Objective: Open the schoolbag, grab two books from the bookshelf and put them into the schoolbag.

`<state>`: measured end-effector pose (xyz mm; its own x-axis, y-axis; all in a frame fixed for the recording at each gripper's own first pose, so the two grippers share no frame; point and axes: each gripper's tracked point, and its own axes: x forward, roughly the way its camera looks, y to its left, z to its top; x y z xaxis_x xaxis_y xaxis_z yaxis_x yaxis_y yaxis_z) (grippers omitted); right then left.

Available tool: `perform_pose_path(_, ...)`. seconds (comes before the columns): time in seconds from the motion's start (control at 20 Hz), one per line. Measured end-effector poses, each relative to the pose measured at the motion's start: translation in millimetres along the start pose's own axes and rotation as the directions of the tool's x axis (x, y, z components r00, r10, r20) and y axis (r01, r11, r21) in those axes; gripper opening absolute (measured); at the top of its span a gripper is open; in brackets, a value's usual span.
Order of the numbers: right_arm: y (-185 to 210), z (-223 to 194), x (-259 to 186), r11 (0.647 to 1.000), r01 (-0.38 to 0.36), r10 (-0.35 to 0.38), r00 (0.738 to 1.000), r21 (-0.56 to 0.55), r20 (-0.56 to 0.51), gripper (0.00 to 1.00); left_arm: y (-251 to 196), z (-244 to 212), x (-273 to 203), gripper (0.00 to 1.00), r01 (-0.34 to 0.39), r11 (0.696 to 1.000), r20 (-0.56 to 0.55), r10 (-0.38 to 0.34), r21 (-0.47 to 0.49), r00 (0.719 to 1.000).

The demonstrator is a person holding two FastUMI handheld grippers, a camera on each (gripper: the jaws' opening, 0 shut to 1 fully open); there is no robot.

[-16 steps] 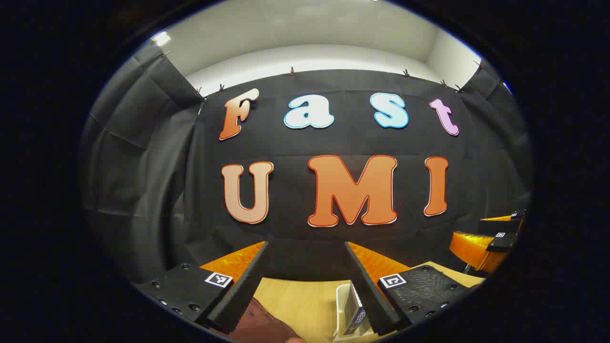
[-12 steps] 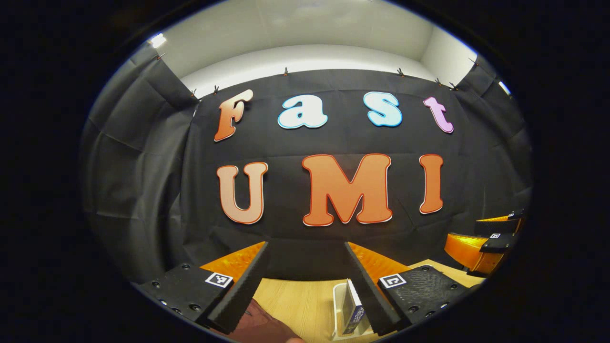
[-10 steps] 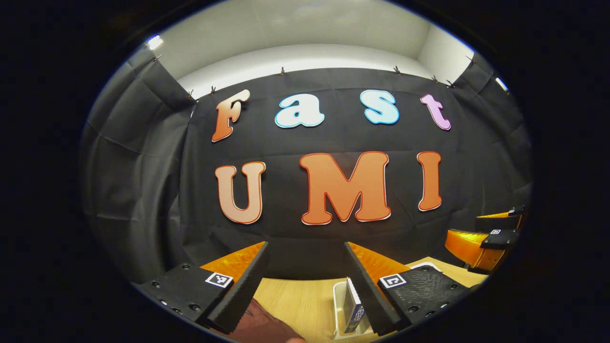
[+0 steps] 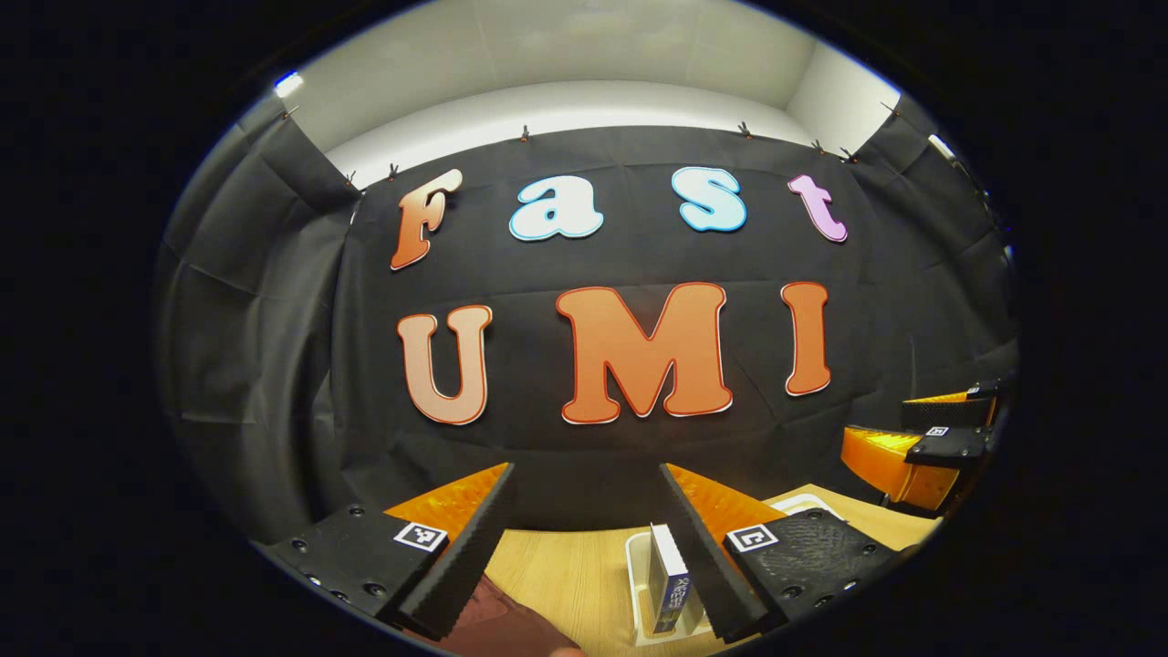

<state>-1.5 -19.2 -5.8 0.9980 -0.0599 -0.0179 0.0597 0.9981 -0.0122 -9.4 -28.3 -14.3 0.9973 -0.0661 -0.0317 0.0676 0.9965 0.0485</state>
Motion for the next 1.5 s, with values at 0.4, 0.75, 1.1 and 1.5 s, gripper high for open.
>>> perform_pose_path(0.4,-0.8,-3.6,0.8,1.000,-0.006,0.006,1.000,-0.011,-0.006,0.95,-1.4,0.3,0.4,0.95,-0.006,1.000,0.000,0.006,0.013,1.000)
perform_pose_path(0.75,7.1,-1.8,6.5,0.999,-0.026,0.026,1.000,-0.022,0.007,1.00,12.6,1.9,1.8,0.97,-0.042,0.999,0.016,0.042,0.021,0.999)
perform_pose_path(1.1,14.2,-9.9,13.0,0.999,-0.041,0.040,0.999,-0.023,-0.019,0.95,24.4,-4.5,4.9,0.97,-0.073,0.997,-0.002,0.073,0.022,0.997)
perform_pose_path(1.5,18.4,-14.6,11.3,0.999,-0.048,0.047,0.998,-0.023,-0.028,0.96,40.8,-29.5,3.7,0.94,-0.098,0.991,-0.062,0.104,0.088,0.993)
